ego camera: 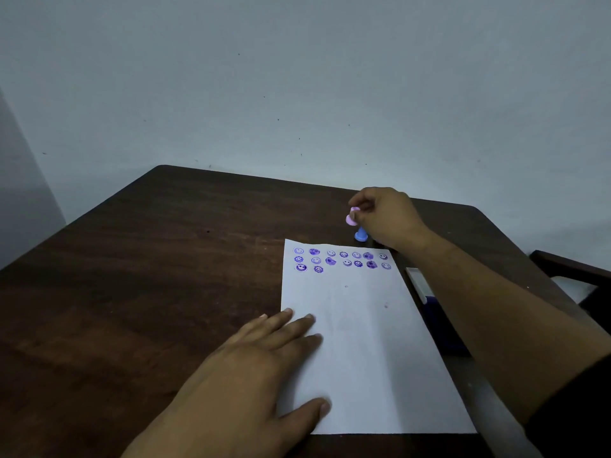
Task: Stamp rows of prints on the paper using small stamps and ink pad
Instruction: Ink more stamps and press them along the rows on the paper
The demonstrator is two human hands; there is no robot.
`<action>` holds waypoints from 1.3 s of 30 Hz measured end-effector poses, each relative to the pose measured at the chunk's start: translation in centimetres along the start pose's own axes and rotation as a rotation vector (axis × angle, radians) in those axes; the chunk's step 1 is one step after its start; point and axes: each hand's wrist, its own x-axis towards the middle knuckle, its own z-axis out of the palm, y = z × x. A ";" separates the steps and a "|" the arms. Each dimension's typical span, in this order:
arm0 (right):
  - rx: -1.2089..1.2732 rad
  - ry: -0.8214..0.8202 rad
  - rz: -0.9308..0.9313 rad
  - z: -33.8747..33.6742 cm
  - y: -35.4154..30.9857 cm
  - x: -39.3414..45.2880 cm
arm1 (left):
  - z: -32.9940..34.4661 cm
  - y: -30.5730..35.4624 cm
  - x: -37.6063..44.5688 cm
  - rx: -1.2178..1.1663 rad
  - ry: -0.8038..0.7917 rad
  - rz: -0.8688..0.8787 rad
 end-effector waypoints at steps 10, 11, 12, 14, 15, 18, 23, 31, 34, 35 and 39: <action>-0.207 -0.041 -0.012 2.4 1.6 0.4 | 0.2 -0.4 0.1 -0.016 0.012 0.008; -0.210 -0.040 -0.014 2.4 1.7 0.5 | 0.2 -0.4 0.1 -0.015 0.009 0.009; -0.211 -0.038 -0.017 2.5 1.8 0.6 | 0.2 -0.4 0.1 -0.010 0.003 0.010; -0.220 -0.039 -0.025 2.6 1.9 0.7 | 0.1 -0.3 0.1 -0.004 -0.005 0.009; -0.223 -0.040 -0.029 2.7 1.9 0.8 | 0.1 -0.3 0.2 -0.002 -0.007 0.008; -0.228 -0.040 -0.036 2.9 1.9 0.9 | 0.0 -0.3 0.3 -0.001 -0.005 0.015; -0.242 -0.041 -0.041 2.9 1.9 1.0 | 0.1 -0.4 0.1 -0.018 0.014 0.018; -0.235 -0.071 -0.011 2.2 1.2 0.7 | 0.3 -0.5 0.1 -0.035 0.024 0.010; -0.152 -0.038 0.011 0.4 1.0 0.4 | 0.2 -0.5 -0.1 -0.027 0.026 0.001; -0.134 -0.010 0.012 -0.4 1.1 0.4 | 0.1 -0.4 -0.1 -0.018 0.022 0.001; -0.164 0.087 0.005 -4.6 2.9 -0.3 | -0.2 -0.3 -0.2 -0.018 0.025 0.009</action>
